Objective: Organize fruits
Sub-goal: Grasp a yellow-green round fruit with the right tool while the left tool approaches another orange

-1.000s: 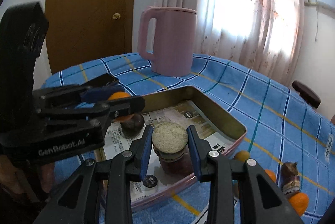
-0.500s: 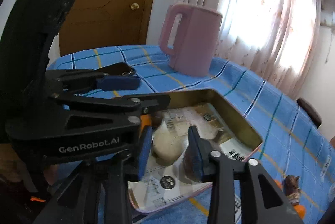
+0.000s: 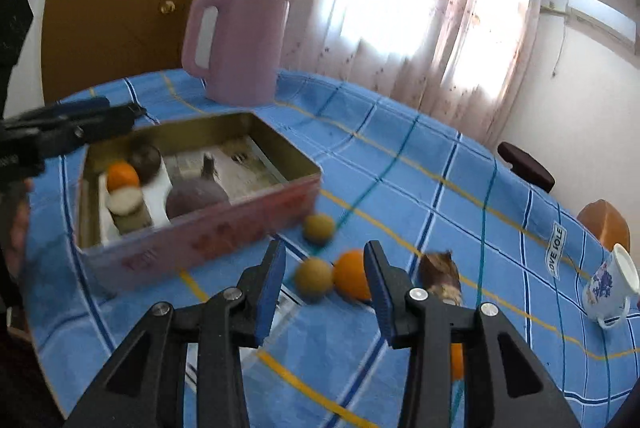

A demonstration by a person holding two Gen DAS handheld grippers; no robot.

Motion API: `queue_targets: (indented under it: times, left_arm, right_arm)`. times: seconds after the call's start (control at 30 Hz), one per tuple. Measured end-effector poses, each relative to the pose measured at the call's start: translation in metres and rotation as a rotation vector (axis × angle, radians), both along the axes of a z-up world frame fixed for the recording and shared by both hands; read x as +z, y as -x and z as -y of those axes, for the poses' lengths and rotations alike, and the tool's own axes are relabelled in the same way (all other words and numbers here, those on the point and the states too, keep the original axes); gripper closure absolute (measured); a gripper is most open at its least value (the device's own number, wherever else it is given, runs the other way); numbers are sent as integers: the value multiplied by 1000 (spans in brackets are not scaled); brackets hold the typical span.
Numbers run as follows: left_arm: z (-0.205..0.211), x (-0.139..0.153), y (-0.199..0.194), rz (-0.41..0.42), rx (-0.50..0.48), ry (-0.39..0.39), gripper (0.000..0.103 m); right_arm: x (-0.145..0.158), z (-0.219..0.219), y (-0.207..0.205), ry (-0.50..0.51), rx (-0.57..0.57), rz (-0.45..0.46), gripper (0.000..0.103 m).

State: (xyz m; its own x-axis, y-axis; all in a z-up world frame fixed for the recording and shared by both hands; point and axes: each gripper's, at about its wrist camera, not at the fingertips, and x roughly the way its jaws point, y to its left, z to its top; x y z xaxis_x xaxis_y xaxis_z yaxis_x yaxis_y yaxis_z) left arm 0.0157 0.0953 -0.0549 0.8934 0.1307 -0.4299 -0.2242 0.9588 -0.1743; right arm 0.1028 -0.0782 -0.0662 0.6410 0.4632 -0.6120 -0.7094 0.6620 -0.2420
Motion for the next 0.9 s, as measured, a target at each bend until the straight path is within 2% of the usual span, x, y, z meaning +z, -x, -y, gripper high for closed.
queue_targets:
  times: [0.13, 0.43, 0.53, 0.57, 0.6, 0.7, 0.9]
  left_arm:
    - [4, 1, -1, -1, -8, -8, 9]
    - [1, -1, -2, -5, -4, -3, 6]
    - [3, 0, -1, -2, -9, -3, 6]
    - [4, 1, -1, -1, -11, -5, 6]
    - [5, 2, 0, 1, -15, -7, 6]
    - [12, 8, -2, 6, -34, -26, 6]
    - [41, 18, -13, 14, -104, -54, 6]
  right_arm:
    - [-2, -9, -2, 20, 27, -12, 61]
    - [-22, -33, -13, 167, 36, -59, 67]
    - [-23, -36, -14, 187, 29, -35, 70]
    - [-22, -35, -15, 185, 11, -28, 76]
    - [-21, -34, -15, 175, 11, -36, 77]
    - [-16, -26, -11, 141, -3, -17, 78]
    - [4, 22, -10, -15, -104, -2, 78]
